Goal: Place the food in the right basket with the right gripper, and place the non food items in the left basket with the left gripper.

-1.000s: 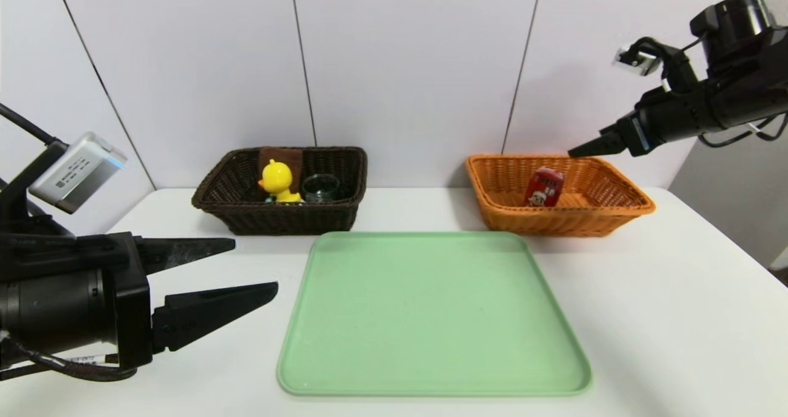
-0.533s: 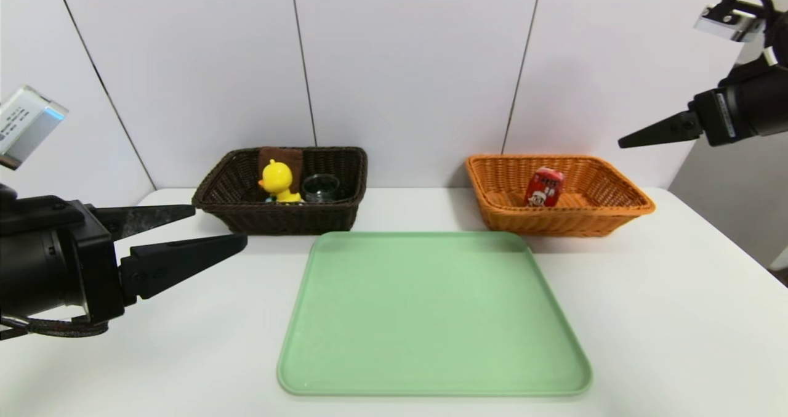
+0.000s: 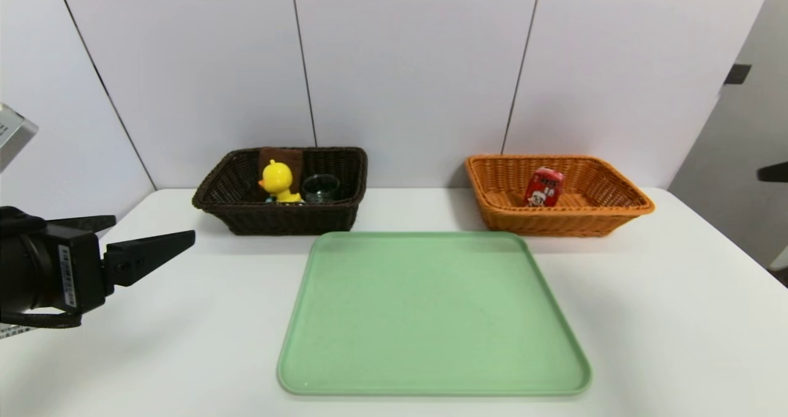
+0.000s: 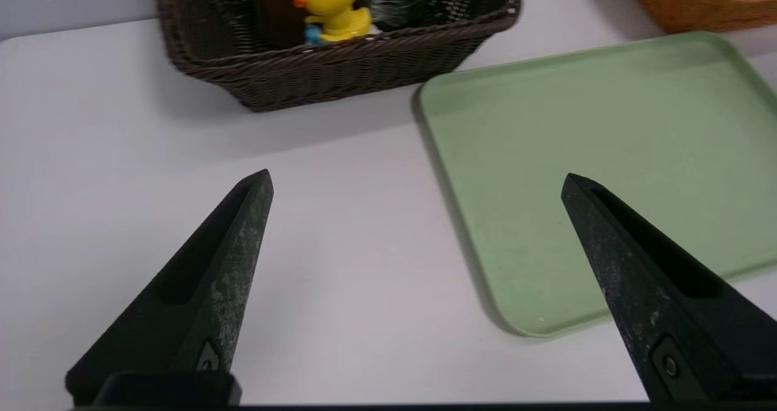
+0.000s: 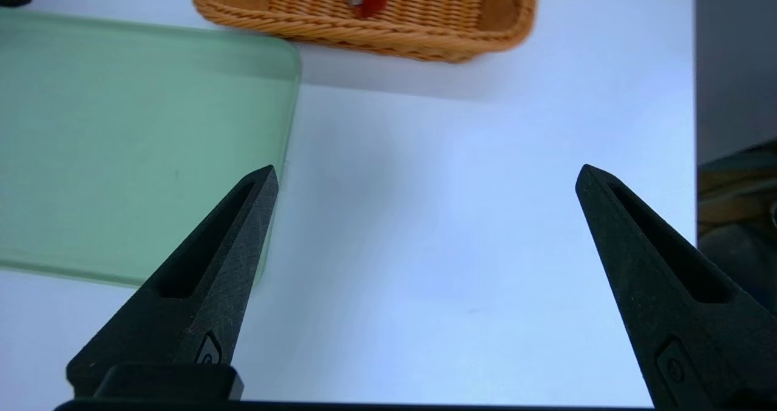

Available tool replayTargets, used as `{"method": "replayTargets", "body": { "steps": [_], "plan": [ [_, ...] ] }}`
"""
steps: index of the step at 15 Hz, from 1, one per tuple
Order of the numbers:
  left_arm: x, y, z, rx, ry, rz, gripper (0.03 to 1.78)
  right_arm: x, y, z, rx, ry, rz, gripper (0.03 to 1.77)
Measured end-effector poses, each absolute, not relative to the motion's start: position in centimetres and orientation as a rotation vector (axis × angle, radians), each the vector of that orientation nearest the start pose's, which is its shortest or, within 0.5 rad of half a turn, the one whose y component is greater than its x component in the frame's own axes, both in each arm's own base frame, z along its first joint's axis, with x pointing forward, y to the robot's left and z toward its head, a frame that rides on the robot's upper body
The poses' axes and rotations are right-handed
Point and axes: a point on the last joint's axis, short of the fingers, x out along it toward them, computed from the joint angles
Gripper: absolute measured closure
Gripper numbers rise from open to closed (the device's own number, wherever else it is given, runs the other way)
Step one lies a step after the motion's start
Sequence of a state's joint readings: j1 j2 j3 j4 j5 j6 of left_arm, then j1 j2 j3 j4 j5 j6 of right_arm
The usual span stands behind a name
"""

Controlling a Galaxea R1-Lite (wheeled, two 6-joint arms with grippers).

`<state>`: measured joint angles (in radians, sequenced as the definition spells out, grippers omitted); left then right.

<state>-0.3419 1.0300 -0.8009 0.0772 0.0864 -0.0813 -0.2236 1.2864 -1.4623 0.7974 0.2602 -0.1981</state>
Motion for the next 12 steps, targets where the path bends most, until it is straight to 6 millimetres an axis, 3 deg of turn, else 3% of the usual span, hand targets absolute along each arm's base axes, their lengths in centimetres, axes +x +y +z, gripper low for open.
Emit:
{"method": "replayTargets", "body": {
  "steps": [5, 9, 12],
  "plan": [
    [10.3, -3.1, 25.8, -0.014, 0.310, -0.180, 0.12, 8.5, -2.5, 32.7, -0.041, 0.516, -0.035, 0.11],
    [7.7, -2.0, 24.4, -0.014, 0.281, -0.149, 0.12, 3.8, -0.6, 30.8, -0.103, 0.454, 0.048, 0.11],
    [5.8, -1.2, 22.8, 0.031, 0.263, -0.119, 0.12, 1.4, 0.4, 29.9, -0.143, 0.407, 0.150, 0.11]
  ]
}}
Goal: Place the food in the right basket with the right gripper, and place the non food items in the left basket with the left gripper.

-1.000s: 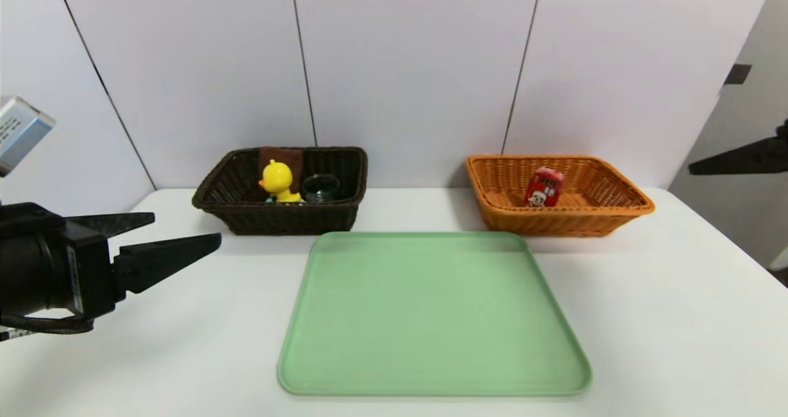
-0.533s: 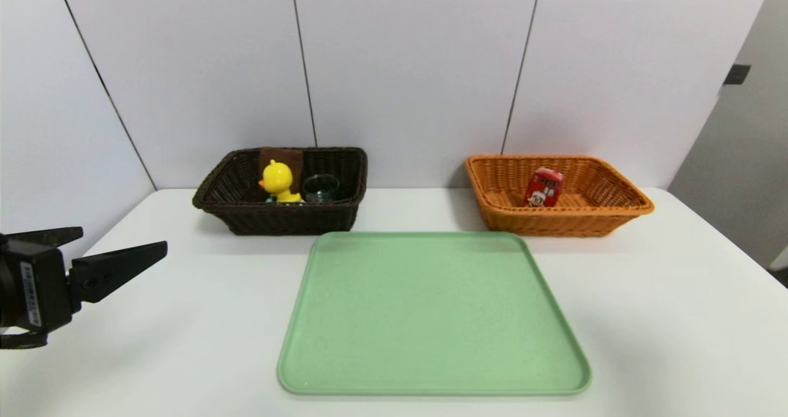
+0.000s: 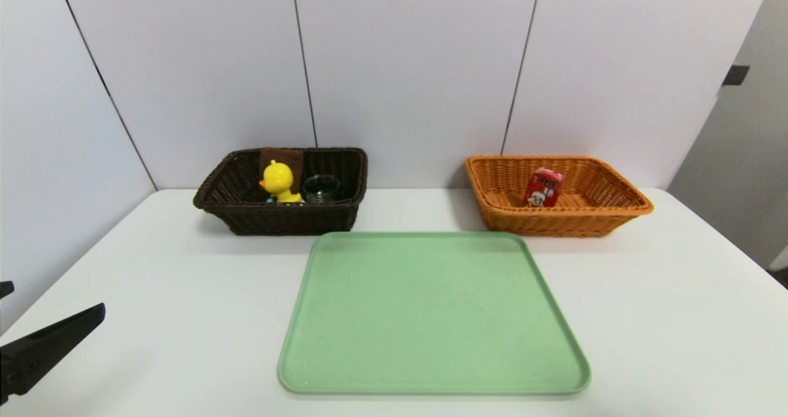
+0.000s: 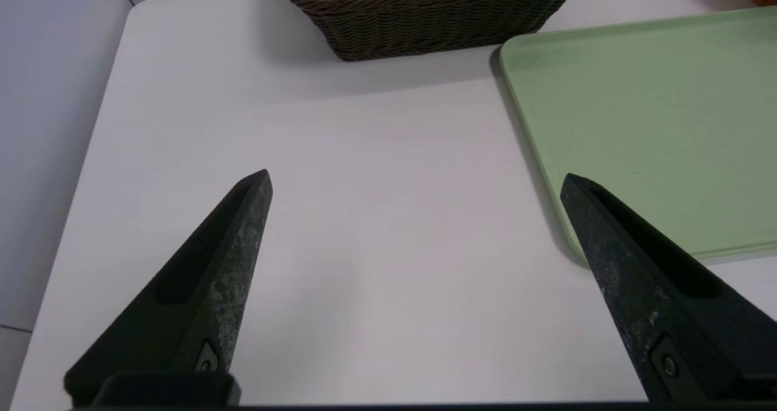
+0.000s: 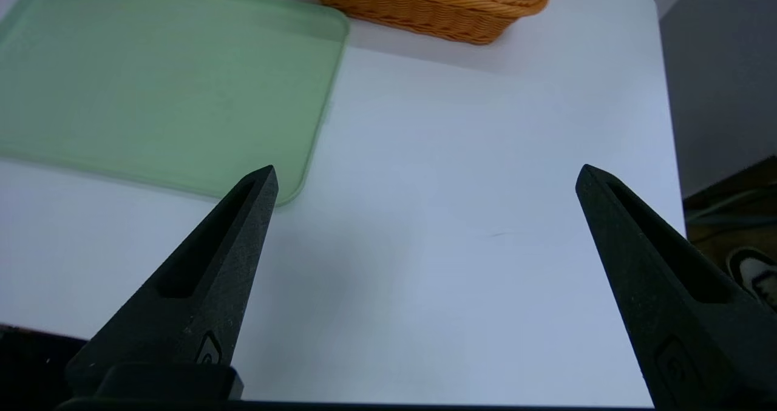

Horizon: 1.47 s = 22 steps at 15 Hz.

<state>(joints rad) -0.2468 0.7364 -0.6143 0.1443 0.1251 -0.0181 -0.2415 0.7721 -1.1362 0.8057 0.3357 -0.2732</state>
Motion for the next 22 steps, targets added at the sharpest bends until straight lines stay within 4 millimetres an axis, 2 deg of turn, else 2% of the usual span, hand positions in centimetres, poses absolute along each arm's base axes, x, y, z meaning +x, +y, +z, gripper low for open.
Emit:
{"method": "replayTargets", "body": {
  "steps": [4, 10, 16, 20, 22],
  "plan": [
    [3.6, -0.4, 21.1, 0.038, 0.234, -0.057, 0.12, -1.3, 0.9, 28.2, -0.175, 0.370, 0.262, 0.11],
    [1.7, 0.0, 18.5, 0.030, 0.229, -0.024, 0.12, -4.7, 1.2, 24.9, -0.161, 0.357, 0.229, 0.11],
    [1.0, -0.1, 17.8, 0.018, 0.237, -0.118, 0.12, -5.0, 0.7, 23.3, -0.080, 0.227, -0.020, 0.11],
    [0.5, 0.0, 17.3, 0.018, 0.230, -0.122, 0.12, -5.6, 0.8, 21.8, -0.079, 0.224, -0.021, 0.11],
    [0.1, 0.0, 16.5, 0.019, 0.250, -0.118, 0.12, -6.1, 0.9, 21.1, -0.076, 0.238, -0.020, 0.11]
  ]
}}
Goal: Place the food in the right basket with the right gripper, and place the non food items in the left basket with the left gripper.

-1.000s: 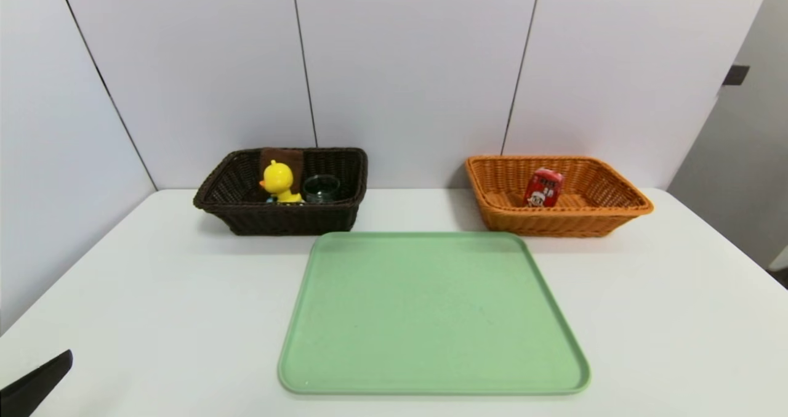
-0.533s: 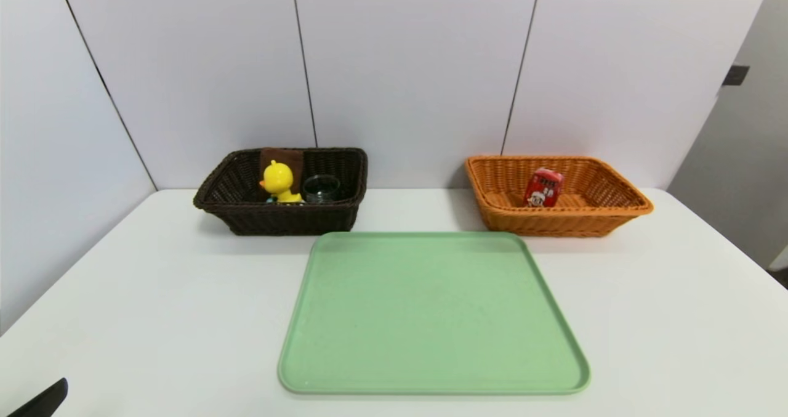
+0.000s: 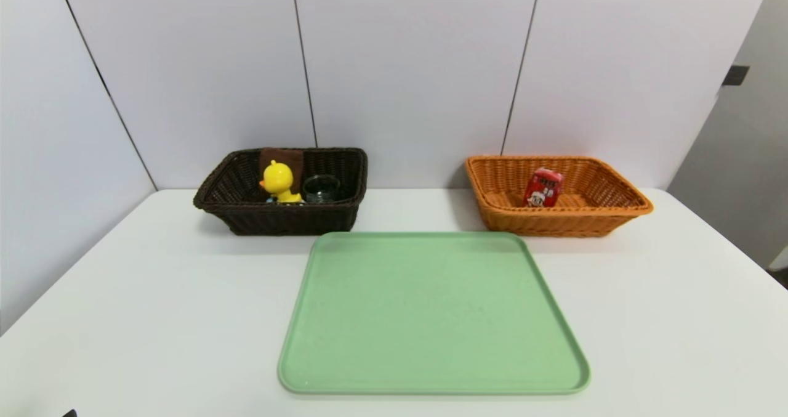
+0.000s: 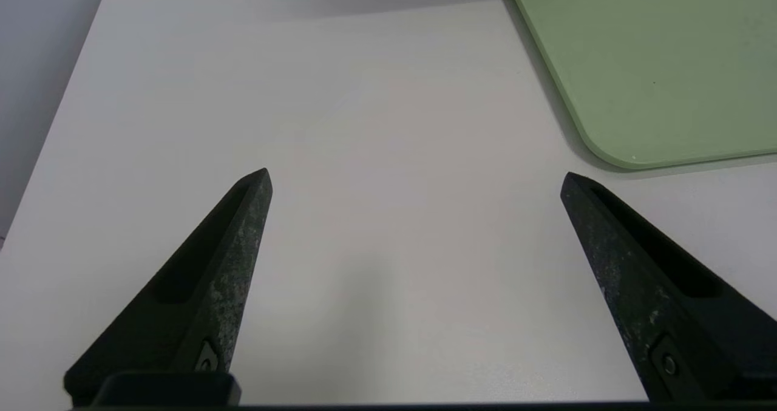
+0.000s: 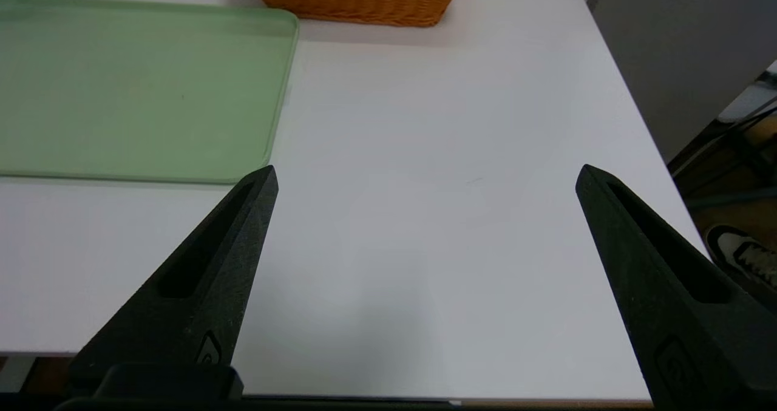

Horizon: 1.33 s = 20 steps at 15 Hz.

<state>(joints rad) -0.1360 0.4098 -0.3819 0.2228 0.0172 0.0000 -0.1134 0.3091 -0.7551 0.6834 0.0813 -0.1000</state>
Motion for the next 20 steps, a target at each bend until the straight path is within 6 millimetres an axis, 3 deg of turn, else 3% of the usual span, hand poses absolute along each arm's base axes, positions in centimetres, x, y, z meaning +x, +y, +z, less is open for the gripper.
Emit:
{"method": "replayTargets", "body": {
  "steps": [7, 11, 14, 17, 20],
  "plan": [
    [-1.5, 0.0, 14.3, 0.007, 0.273, -0.122, 0.12, -7.4, 0.6, 20.4, -0.068, 0.243, 0.094, 0.11],
    [-1.8, 0.0, 14.0, 0.006, 0.259, -0.116, 0.12, -7.6, 0.4, 18.2, -0.068, 0.237, 0.122, 0.11],
    [-1.5, 0.0, 12.7, 0.007, 0.293, -0.108, 0.12, -7.2, 0.4, 16.9, -0.070, 0.182, 0.127, 0.10],
    [-0.9, 0.0, 11.8, 0.018, 0.247, -0.116, 0.12, -6.3, 0.3, 14.2, -0.078, 0.084, 0.126, 0.10],
    [-0.8, -0.1, 11.7, 0.043, 0.211, -0.106, 0.12, -6.0, 0.3, 13.6, -0.078, 0.001, 0.118, 0.11]
  ]
}}
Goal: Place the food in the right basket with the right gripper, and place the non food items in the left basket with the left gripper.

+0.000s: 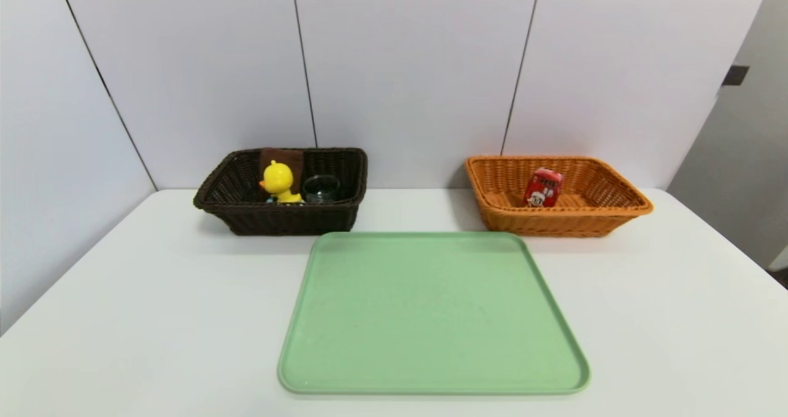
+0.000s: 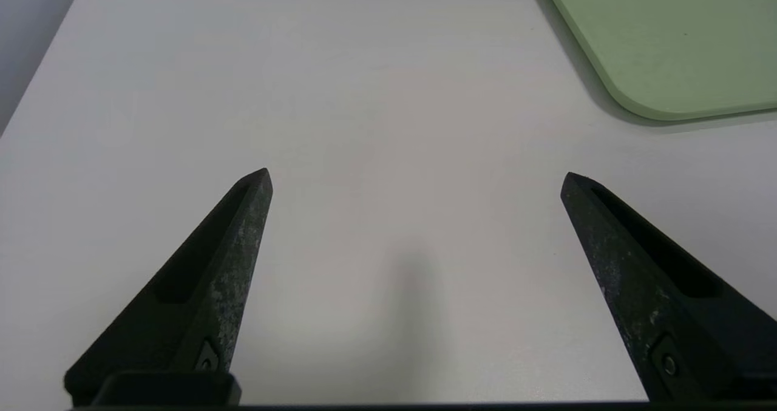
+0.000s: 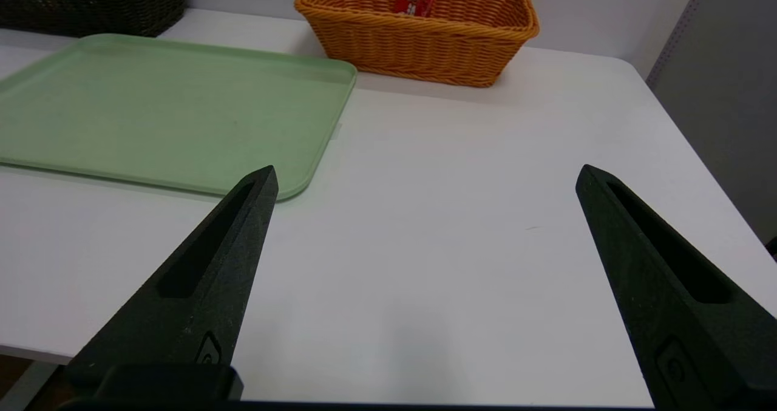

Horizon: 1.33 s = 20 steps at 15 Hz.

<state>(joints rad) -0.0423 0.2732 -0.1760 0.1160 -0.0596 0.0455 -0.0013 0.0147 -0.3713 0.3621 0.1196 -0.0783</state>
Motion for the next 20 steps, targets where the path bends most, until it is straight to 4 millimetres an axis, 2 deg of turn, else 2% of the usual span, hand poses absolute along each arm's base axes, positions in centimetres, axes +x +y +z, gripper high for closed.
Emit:
{"method": "replayTargets", "body": {
  "steps": [7, 11, 14, 20],
  "plan": [
    [-1.0, -0.4, 9.6, 0.061, 0.214, -0.103, 0.12, -5.0, 0.2, 11.8, -0.080, 0.016, 0.099, 0.10],
    [-0.9, -0.3, 9.0, 0.022, 0.204, -0.085, 0.12, -3.2, 0.0, 9.2, -0.095, 0.019, 0.000, 0.10],
    [-0.8, -0.2, 8.9, 0.031, 0.164, -0.040, 0.12, -2.7, 0.0, 8.0, -0.079, 0.046, -0.004, 0.10],
    [-1.2, -0.1, 7.8, 0.068, 0.146, 0.000, 0.12, -2.6, 0.0, 7.6, -0.054, 0.058, -0.003, 0.10]
  ]
}}
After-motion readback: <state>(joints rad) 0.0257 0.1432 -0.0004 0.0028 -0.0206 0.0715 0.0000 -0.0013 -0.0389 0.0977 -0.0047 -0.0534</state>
